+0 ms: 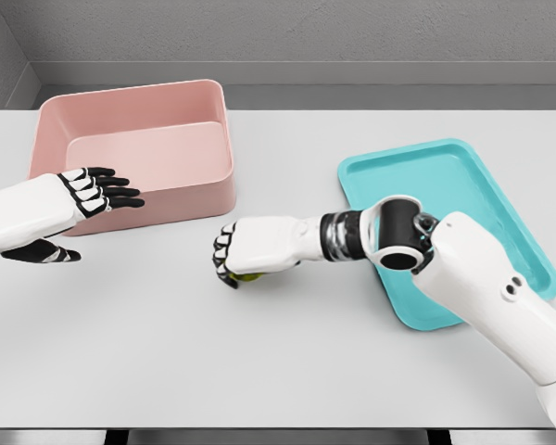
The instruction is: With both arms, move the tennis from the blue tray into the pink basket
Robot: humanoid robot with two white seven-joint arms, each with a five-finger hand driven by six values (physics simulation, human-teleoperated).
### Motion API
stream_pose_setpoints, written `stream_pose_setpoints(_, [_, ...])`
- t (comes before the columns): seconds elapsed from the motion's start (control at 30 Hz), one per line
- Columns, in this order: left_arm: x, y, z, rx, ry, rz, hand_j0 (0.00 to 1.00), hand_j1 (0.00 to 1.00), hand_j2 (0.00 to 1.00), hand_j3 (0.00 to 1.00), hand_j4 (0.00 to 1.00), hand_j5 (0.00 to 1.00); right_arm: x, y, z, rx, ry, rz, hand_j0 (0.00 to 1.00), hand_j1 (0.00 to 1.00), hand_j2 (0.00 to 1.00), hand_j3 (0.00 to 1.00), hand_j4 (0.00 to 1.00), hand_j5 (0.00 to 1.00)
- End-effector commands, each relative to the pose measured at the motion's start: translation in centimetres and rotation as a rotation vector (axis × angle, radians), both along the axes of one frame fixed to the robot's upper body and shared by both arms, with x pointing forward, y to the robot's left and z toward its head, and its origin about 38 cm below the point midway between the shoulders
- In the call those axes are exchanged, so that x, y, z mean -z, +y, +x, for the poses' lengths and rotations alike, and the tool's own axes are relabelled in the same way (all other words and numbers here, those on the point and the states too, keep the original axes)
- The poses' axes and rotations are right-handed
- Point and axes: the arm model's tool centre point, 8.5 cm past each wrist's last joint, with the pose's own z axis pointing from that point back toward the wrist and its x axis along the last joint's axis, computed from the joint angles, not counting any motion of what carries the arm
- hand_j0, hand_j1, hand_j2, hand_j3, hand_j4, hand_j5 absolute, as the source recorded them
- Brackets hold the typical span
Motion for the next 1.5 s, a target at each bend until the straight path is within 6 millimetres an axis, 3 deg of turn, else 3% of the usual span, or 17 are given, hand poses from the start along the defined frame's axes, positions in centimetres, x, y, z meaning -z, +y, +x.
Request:
stream_pose_setpoints(0.0, [-0.1, 0.0, 0.0, -0.001, 0.002, -0.005, 1.0, 1.0, 1.0, 1.0, 1.0, 1.0, 0.3, 0.8, -0.1, -0.005, 0.014, 0.006, 0.42, 0.42, 0.42, 0.42, 0.42, 0.42])
stream_pose_setpoints(0.27, [0.0, 0.0, 0.0, -0.002, 0.003, -0.005, 1.0, 1.0, 1.0, 1.0, 1.0, 1.0, 0.8, 0.7, 0.2, 0.006, 0.021, -0.005, 0.44, 0.44, 0.44, 0.44, 0.44, 0.44])
stream_pose_setpoints(0.33, [0.0, 0.0, 0.0, -0.001, 0.004, -0.005, 1.0, 1.0, 1.0, 1.0, 1.0, 1.0, 0.8, 0.7, 0.2, 0.006, 0.02, -0.006, 0.66, 0.66, 0.66, 0.66, 0.66, 0.66])
stream_pose_setpoints(0.43, [0.1, 0.0, -0.1, 0.001, 0.009, -0.004, 1.0, 1.0, 1.0, 1.0, 1.0, 1.0, 0.9, 0.6, 0.2, 0.009, 0.02, -0.007, 0.74, 0.74, 0.74, 0.74, 0.74, 0.74])
stream_pose_setpoints(0.47, [0.2, 0.0, -0.1, 0.001, 0.009, -0.003, 1.0, 1.0, 1.0, 1.0, 1.0, 1.0, 0.9, 0.6, 0.2, 0.009, 0.02, -0.007, 0.83, 0.83, 0.83, 0.83, 0.83, 0.83])
stream_pose_setpoints(0.67, [0.2, -0.1, -0.1, 0.001, 0.009, -0.004, 1.0, 1.0, 1.0, 1.0, 1.0, 1.0, 0.8, 0.4, 0.4, 0.017, 0.017, -0.007, 0.96, 0.96, 0.96, 0.96, 0.96, 0.96])
stream_pose_setpoints(0.97, [0.3, -0.1, -0.1, 0.003, 0.013, -0.004, 1.0, 1.0, 1.0, 1.0, 1.0, 1.0, -0.3, -0.7, 1.4, 0.055, -0.011, 0.007, 0.99, 0.99, 0.99, 0.99, 0.99, 0.99])
stream_pose_setpoints(1.17, [0.3, -0.1, -0.1, 0.003, 0.013, -0.004, 1.0, 1.0, 1.0, 1.0, 1.0, 1.0, -2.3, -4.8, 3.5, 0.15, -0.059, 0.009, 0.99, 0.99, 0.99, 0.99, 0.99, 0.99])
stream_pose_setpoints(1.33, [0.8, -0.3, -0.2, 0.01, 0.032, 0.006, 1.0, 1.0, 1.0, 1.0, 1.0, 1.0, -9.6, -9.3, 3.0, 0.219, -0.233, 0.148, 0.99, 0.99, 0.99, 0.99, 0.99, 0.99])
stream_pose_setpoints(1.4, [0.9, -0.4, -0.2, 0.011, 0.032, 0.003, 1.0, 1.0, 1.0, 1.0, 1.0, 1.0, -11.7, -14.0, 3.4, 0.338, -0.246, 0.252, 0.99, 0.99, 0.99, 0.99, 0.99, 0.99])
stream_pose_setpoints(1.47, [1.5, -0.7, -0.2, 0.017, 0.032, 0.013, 1.0, 1.0, 1.0, 1.0, 1.0, 1.0, -12.6, -18.9, 2.7, 0.441, -0.224, 0.357, 1.0, 1.0, 1.0, 1.0, 1.0, 1.0])
